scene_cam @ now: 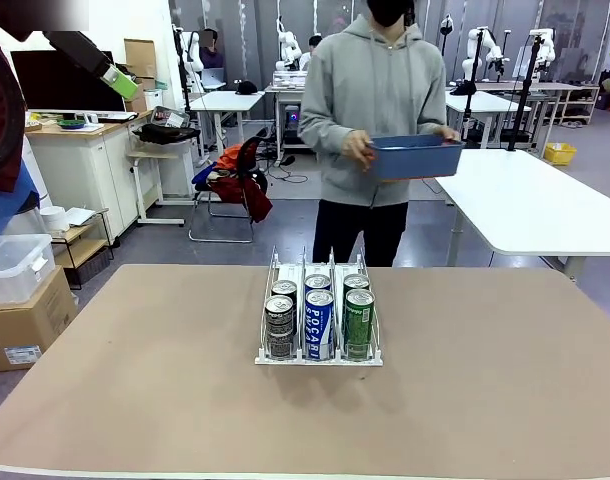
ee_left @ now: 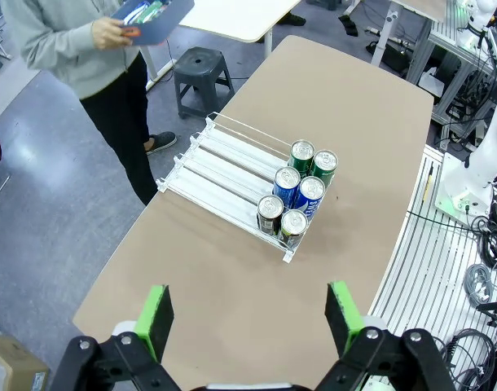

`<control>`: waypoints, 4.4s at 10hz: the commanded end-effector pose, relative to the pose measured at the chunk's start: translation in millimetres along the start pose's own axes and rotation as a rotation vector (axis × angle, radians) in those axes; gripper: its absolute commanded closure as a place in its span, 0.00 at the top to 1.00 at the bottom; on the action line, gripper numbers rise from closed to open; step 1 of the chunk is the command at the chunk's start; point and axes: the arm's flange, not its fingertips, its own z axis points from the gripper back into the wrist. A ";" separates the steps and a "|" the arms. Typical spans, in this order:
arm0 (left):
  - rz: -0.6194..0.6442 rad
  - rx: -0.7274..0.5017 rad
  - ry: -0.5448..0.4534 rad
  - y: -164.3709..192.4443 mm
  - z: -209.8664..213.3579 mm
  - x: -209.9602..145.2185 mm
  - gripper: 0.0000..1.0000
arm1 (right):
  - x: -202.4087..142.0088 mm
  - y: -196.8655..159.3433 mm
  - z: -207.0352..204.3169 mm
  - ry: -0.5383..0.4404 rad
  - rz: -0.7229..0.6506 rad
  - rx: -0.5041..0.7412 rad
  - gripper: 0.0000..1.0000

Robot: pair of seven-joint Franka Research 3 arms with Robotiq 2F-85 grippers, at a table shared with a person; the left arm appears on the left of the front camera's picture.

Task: Fill the beverage cans into the dispenser.
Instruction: Pick up the Ionic drink handed by the human.

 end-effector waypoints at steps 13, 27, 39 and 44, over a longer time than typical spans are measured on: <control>-0.008 -0.001 -0.001 0.1 0.4 -0.4 1.00 | 0.3 1.0 -1.3 -0.002 0.002 0.001 1.00; -0.008 -0.001 -0.001 0.1 0.4 -0.4 1.00 | 0.3 1.0 -1.3 -0.002 0.002 0.001 1.00; -0.008 -0.001 -0.001 0.1 0.4 -0.4 1.00 | 0.3 1.0 -1.3 -0.002 0.002 0.001 1.00; -0.008 -0.001 -0.001 0.1 0.4 -0.4 1.00 | 0.3 1.0 -1.3 -0.002 0.002 0.001 1.00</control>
